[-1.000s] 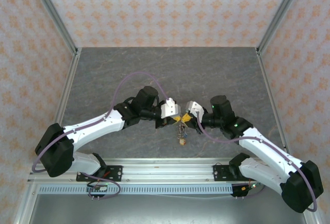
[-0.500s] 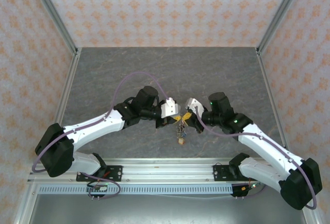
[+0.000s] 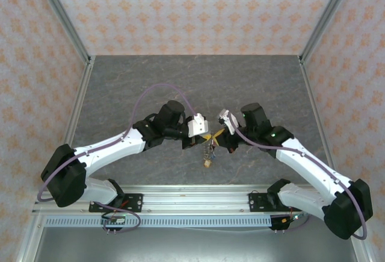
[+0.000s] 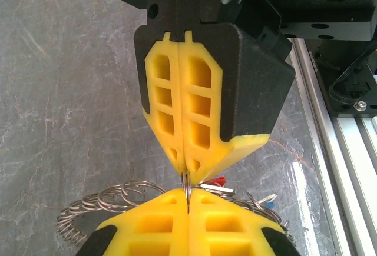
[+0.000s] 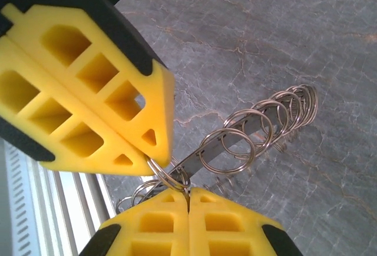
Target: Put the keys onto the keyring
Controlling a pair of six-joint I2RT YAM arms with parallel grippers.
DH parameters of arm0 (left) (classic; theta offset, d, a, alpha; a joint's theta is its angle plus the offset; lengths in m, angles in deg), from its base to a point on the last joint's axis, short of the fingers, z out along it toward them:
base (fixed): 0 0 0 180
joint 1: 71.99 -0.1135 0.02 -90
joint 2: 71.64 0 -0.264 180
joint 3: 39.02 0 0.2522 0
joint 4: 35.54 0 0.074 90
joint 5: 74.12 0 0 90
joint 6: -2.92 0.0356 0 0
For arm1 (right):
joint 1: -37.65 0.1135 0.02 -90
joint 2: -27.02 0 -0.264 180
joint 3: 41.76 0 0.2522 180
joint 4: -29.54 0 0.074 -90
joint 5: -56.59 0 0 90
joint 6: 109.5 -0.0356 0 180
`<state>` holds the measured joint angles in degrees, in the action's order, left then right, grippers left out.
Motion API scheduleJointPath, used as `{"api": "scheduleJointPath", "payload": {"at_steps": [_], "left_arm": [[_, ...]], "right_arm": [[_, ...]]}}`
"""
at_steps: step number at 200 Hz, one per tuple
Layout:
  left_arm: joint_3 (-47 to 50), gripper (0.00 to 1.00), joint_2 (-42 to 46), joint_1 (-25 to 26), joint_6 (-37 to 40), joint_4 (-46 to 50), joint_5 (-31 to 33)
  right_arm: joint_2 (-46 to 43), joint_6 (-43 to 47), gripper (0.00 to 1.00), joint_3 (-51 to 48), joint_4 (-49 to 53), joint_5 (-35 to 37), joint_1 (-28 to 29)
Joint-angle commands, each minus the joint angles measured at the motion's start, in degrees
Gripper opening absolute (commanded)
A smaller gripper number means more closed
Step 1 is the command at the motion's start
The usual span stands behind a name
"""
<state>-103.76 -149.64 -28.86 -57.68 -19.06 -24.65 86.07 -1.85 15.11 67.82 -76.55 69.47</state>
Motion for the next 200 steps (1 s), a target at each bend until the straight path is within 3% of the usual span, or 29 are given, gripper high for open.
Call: {"api": "scheduleJointPath", "payload": {"at_steps": [1, 92, 109, 122, 162, 200], "left_arm": [[0.6, 0.00, 2.1, 0.3, -1.0, -3.6, -0.1], [0.9, 0.00, 2.5, 0.3, -1.0, -3.7, -0.5], [0.7, 0.00, 2.2, 0.3, -0.9, -3.3, -0.5], [0.7, 0.00, 2.3, 0.2, -0.9, -3.2, -0.4], [0.6, 0.00, 2.5, 0.3, -0.7, -3.2, -0.8], [0.3, 0.00, 2.5, 0.3, -0.8, -3.2, -1.9]], "right_arm": [[1.2, -2.2, 0.06, 1.1, 5.6, 2.5, -1.3], [1.9, -0.5, 0.15, -0.1, 3.7, 2.9, -2.8], [1.0, -0.1, 0.21, 0.0, 2.3, 2.2, -2.8], [-1.2, 2.3, 0.26, -0.8, 0.9, 2.1, -2.8], [-9.7, 13.6, 0.26, -5.8, -7.8, -1.2, -2.8], [-8.8, 18.3, 0.27, -7.2, -14.8, -6.3, -2.8]]}}
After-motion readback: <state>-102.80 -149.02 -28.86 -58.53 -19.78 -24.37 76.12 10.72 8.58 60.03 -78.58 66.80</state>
